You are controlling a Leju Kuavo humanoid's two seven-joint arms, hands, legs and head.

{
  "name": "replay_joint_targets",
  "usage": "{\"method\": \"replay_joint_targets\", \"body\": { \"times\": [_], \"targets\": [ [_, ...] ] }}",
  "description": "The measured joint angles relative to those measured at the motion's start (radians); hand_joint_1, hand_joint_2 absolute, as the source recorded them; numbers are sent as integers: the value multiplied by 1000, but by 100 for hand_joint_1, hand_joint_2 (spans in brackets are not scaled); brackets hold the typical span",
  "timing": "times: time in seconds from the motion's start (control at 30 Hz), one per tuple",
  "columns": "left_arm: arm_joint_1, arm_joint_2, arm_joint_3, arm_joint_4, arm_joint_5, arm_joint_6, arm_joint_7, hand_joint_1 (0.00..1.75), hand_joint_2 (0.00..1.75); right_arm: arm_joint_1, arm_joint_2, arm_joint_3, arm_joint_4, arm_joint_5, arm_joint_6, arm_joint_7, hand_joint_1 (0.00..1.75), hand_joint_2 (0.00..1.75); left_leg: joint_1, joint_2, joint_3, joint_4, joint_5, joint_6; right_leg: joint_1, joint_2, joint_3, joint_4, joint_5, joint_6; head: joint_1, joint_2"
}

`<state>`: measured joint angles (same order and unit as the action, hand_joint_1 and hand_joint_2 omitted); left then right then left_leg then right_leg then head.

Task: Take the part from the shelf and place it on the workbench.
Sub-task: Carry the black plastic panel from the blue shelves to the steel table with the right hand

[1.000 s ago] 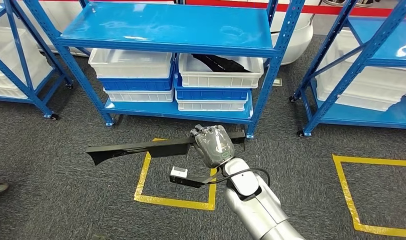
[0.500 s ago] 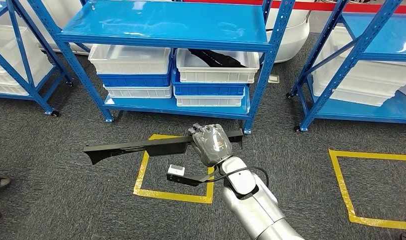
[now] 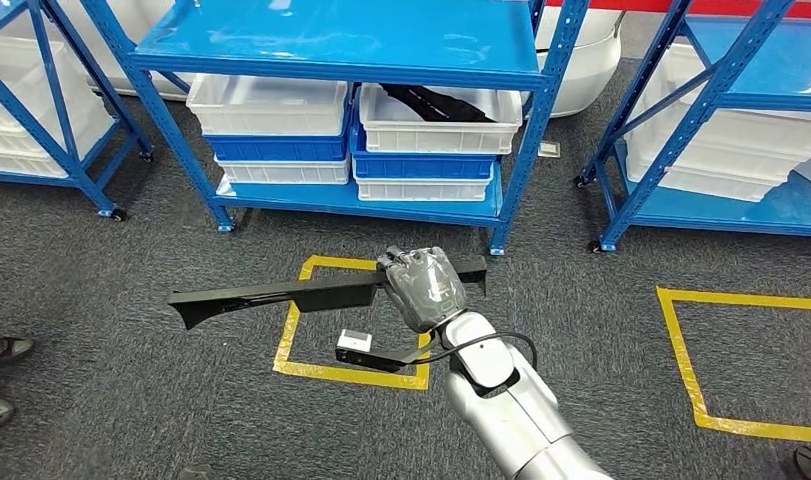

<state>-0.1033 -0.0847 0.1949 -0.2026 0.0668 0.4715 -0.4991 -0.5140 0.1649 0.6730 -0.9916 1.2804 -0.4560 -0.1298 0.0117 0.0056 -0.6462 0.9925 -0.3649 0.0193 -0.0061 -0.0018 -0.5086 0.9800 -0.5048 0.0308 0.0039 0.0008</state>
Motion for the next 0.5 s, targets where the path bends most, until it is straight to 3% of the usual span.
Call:
{"method": "replay_joint_targets", "body": {
  "times": [0.03,0.1,0.13,0.2,0.27,0.3,0.33,0.43,0.5],
  "targets": [
    [0,0,1,0,2,0,0,0,175,0,0,-1,0,0,0,0,175,175,0,0,-1,-1,5,-6,4,0,-4,3,6,-6,-1,0],
    [2,0,5,0,5,-1,-1,0,175,-1,0,-3,0,-1,-1,0,175,175,5,-1,-9,9,0,-19,-6,0,-8,3,19,-22,-2,0],
    [3,1,6,0,5,-1,-1,0,175,-2,1,-4,0,-2,-1,0,175,175,7,-2,-20,33,-22,-25,-11,-1,-11,2,27,-32,-4,0],
    [5,1,6,0,4,-2,-1,0,175,-2,3,-5,0,-2,-2,0,175,175,10,-5,-60,144,-106,-34,-13,-3,-22,2,43,-46,-9,0],
    [5,0,6,0,3,-3,-1,0,175,1,3,-6,1,-2,-3,0,175,175,11,-6,-98,272,-179,-41,-9,-4,-39,3,55,-51,-11,0],
    [5,0,6,0,2,-3,-1,0,175,3,2,-6,1,-2,-3,0,175,175,12,-6,-98,297,-189,-42,-7,-4,-46,5,59,-49,-11,0],
    [5,1,6,0,2,-3,-1,0,175,5,2,-6,2,-2,-3,0,175,175,13,-5,-78,284,-182,-43,-7,-4,-53,7,63,-47,-11,0],
    [4,2,7,0,2,-3,-1,0,175,6,2,-7,2,0,-3,0,175,175,13,-6,51,93,-123,-33,-3,-3,-68,21,68,-40,-12,0],
    [3,2,7,0,2,-3,-2,0,175,4,4,-8,2,0,-4,0,175,175,7,-7,87,28,-109,-21,2,-4,-76,26,74,-31,-11,0]
  ]
}}
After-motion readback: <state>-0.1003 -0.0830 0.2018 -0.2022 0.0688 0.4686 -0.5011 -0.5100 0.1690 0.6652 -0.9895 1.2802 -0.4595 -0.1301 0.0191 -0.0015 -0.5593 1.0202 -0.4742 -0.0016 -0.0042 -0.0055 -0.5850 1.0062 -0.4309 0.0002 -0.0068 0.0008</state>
